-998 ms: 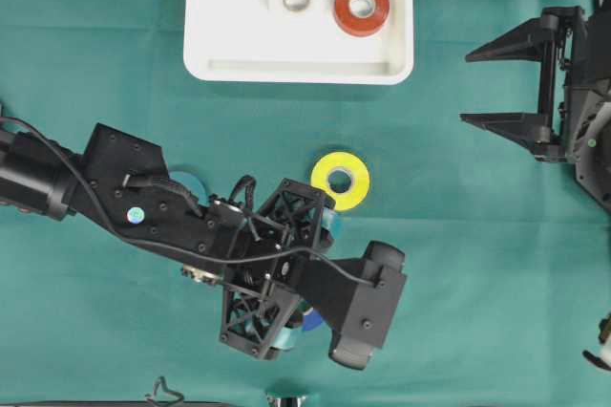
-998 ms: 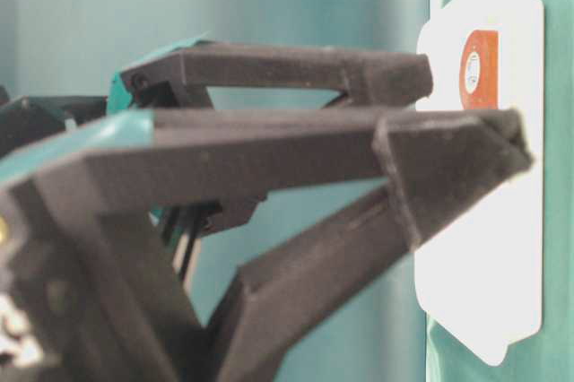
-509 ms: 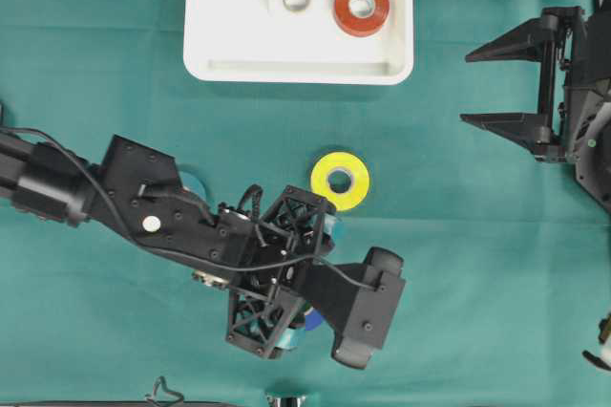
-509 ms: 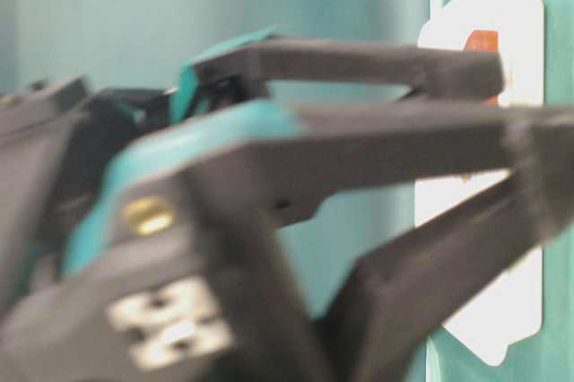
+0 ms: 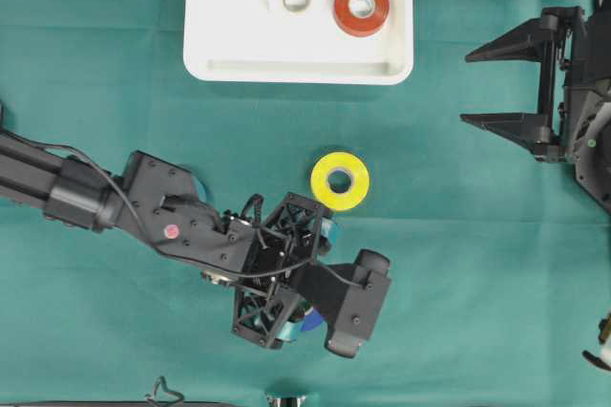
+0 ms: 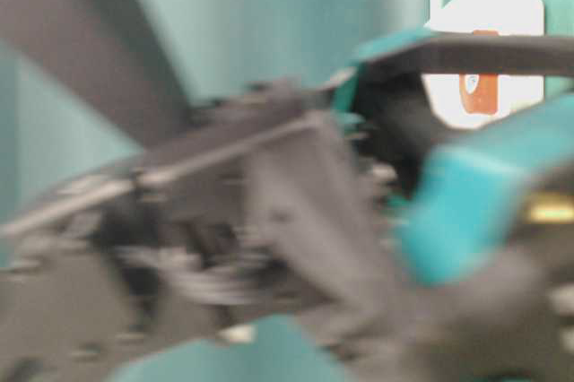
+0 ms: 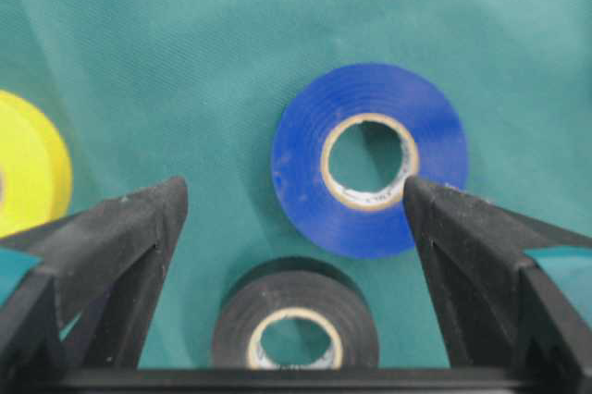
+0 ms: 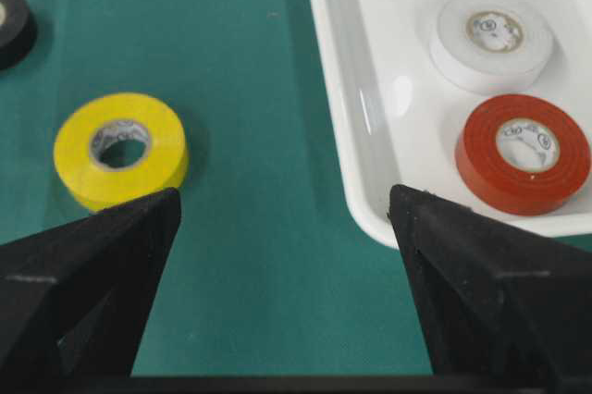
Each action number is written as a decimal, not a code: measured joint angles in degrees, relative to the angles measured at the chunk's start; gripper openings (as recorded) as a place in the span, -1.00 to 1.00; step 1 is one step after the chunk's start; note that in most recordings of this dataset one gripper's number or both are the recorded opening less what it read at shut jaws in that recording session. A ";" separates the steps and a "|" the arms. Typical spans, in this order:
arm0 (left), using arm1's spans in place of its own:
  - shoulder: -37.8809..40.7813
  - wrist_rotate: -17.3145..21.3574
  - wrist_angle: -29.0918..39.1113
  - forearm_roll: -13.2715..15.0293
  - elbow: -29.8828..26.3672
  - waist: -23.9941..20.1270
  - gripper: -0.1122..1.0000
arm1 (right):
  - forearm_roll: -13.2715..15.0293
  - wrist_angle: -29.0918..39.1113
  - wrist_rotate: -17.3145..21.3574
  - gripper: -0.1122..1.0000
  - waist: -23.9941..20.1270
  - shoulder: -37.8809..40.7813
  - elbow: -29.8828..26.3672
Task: Pick up the tape from a random location and place it into the white case.
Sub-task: 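Lower the left gripper into the blue tape's core and close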
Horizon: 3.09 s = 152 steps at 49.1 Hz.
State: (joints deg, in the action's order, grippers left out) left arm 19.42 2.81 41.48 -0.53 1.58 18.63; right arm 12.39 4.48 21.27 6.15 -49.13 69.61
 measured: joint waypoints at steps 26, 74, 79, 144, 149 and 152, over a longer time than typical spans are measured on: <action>7.21 0.18 -4.48 -0.18 0.97 0.00 0.95 | 0.09 0.00 0.00 0.79 0.00 0.26 0.00; 7.21 0.44 -3.25 -0.26 0.88 -0.09 -0.39 | 0.18 -0.09 0.00 0.79 0.00 1.23 0.09; 7.21 0.44 -3.25 -0.35 0.97 -0.09 -0.39 | 0.18 -0.09 0.00 0.79 0.00 1.23 0.00; -5.45 0.26 11.69 -0.35 -4.92 0.53 -0.40 | 0.09 0.00 0.00 0.79 0.00 1.23 0.00; -5.45 0.18 14.68 -0.26 -6.77 0.53 -0.40 | 0.18 -0.09 0.00 0.79 0.00 1.32 0.00; -5.45 0.18 15.91 -0.35 -8.00 0.53 -0.39 | 0.18 -0.09 0.00 0.79 0.00 1.23 0.00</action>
State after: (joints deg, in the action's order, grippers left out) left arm 13.97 2.99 57.39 -0.88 -6.42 19.16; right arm 12.57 4.39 21.27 6.15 -47.90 69.61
